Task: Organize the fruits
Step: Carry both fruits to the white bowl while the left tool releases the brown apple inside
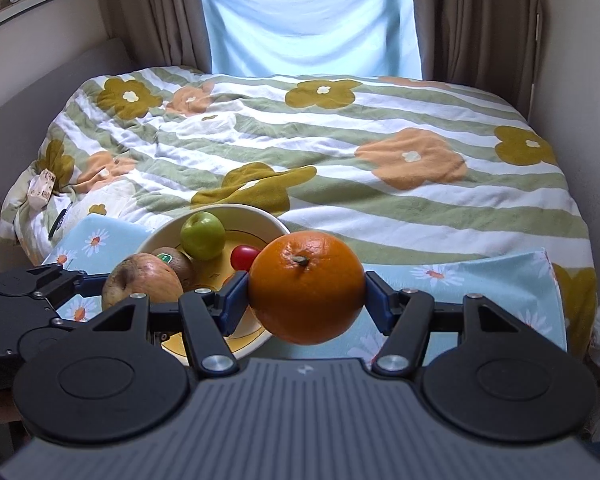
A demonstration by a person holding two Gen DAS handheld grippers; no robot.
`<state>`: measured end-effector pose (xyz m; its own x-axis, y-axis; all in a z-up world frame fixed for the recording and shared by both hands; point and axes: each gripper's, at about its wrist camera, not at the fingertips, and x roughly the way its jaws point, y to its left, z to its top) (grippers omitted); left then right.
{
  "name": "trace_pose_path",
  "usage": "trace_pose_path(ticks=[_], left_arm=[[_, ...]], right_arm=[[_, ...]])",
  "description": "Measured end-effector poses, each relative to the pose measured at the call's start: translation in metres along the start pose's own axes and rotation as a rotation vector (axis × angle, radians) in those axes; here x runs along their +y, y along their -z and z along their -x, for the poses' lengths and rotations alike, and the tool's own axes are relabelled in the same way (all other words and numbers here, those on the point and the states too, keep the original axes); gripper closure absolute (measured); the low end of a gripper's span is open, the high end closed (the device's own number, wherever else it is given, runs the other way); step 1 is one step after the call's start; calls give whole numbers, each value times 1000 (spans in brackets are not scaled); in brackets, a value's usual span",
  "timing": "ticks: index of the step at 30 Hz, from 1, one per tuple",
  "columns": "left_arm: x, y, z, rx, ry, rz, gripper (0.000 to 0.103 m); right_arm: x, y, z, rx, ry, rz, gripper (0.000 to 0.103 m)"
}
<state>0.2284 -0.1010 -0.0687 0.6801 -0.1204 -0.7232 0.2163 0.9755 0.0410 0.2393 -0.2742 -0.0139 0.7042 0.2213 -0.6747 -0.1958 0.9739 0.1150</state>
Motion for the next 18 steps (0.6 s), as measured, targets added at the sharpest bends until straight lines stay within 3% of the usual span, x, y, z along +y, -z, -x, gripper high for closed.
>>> trace_pose_path(ticks=[14,18], left_arm=[[-16,0,-31,57,-71,-18,24],[-16,-2,-15,-26,-87,-39,2]], right_arm=[[-15,-13,-32,29,-58,40,27],[-15,-17,-39,27,-69,51,27]])
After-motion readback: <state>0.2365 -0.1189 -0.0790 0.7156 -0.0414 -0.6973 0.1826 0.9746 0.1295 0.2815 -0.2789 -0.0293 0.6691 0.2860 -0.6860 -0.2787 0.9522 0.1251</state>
